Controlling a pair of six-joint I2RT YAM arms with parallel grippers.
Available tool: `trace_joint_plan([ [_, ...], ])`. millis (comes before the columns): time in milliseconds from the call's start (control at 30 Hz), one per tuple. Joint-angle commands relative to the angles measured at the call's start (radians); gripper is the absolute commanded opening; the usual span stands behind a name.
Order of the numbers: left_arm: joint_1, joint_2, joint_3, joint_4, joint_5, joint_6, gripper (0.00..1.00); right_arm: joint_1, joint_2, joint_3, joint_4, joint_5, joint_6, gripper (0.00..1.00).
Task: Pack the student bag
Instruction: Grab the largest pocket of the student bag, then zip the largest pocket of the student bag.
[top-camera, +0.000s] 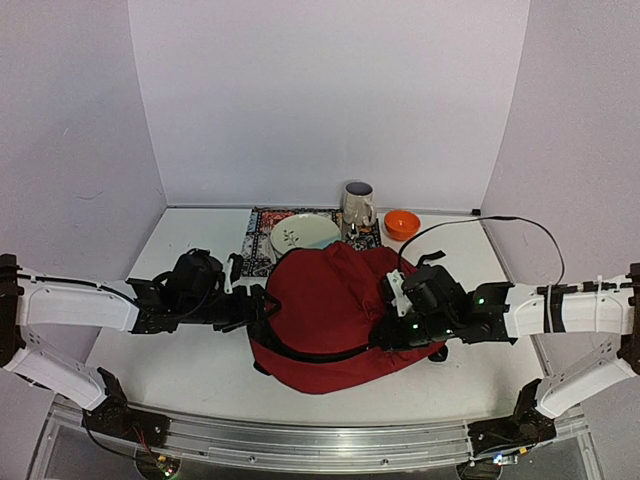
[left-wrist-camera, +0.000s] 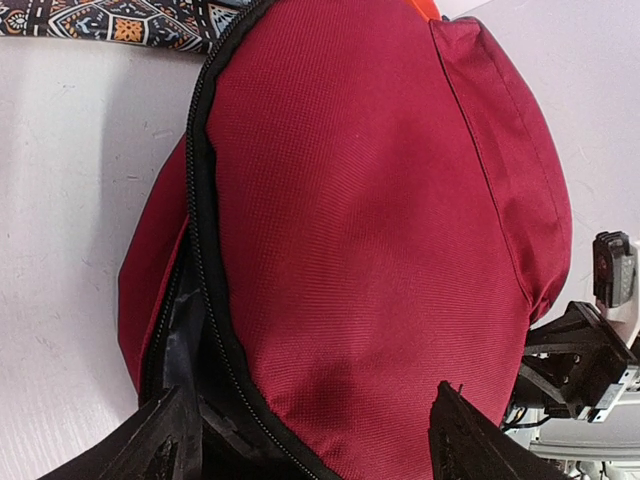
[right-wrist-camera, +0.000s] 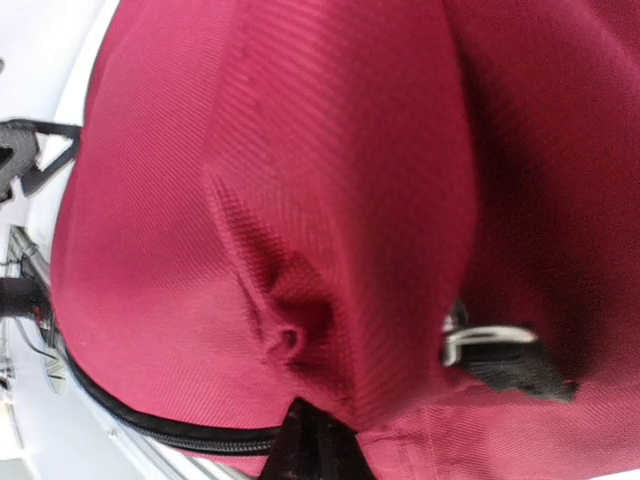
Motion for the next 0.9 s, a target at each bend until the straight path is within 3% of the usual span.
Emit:
trace_joint_plan([
  [0, 0.004, 0.015, -0.008, 0.051, 0.026, -0.013, 0.83, 0.010, -0.029, 0.025, 0.034, -0.063, -0.031, 0.00],
  [367, 0.004, 0.021, -0.011, 0.081, 0.055, -0.020, 0.77, 0.139, 0.080, 0.224, 0.002, -0.061, -0.135, 0.00],
  [733, -0.003, 0.002, -0.019, 0.095, 0.046, -0.027, 0.74, 0.218, 0.340, 0.527, -0.044, -0.011, -0.221, 0.00],
  [867, -0.003, -0.043, -0.018, 0.070, -0.030, 0.010, 0.76, 0.218, 0.439, 0.635, -0.051, 0.024, -0.246, 0.00],
])
